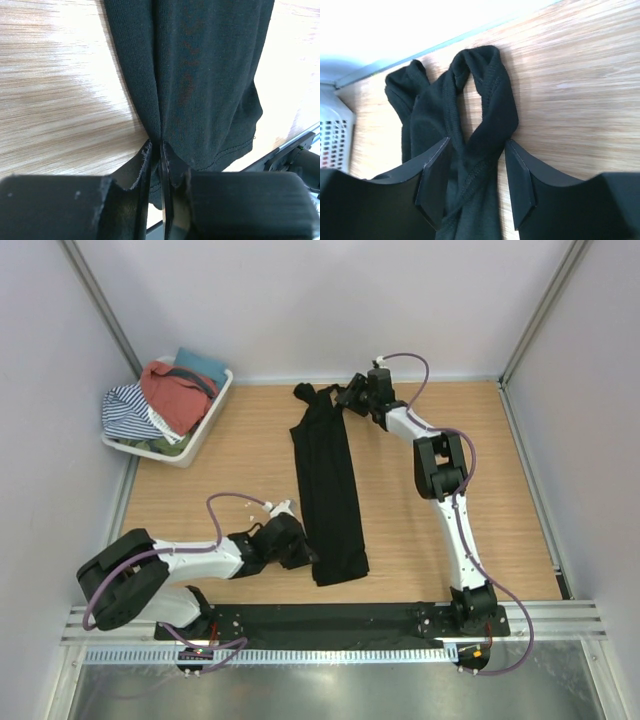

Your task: Fold and stack the tank tops

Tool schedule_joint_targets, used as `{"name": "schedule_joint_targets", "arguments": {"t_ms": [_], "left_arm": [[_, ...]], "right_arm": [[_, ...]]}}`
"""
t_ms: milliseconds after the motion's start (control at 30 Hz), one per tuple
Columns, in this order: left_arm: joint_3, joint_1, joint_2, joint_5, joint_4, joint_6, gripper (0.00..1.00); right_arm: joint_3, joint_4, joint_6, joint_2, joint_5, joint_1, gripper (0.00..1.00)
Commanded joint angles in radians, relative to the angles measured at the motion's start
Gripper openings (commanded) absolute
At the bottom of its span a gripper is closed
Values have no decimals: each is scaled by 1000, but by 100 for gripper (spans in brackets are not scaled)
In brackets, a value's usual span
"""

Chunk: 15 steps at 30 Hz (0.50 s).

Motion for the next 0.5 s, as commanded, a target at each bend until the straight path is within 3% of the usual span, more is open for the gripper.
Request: {"name": "schedule_joint_targets", "arguments": {"t_ms": [0,333,400,467], "left_arm": [[-66,-11,25,-36,-171,22,14],[-122,-11,-117,-59,-288,47,13],[-139,-11,-169,-64,-305,45,17],[-156,-11,-197,-62,-308,41,31]], "right_arm": [[-56,-11,-101,-140,13,-7,53],[-602,-60,-195,-596,13,-8,62],[-758,-63,-184,-718,-27,-2,63],[-897,-115,-179,-795,-55,21,60]]}}
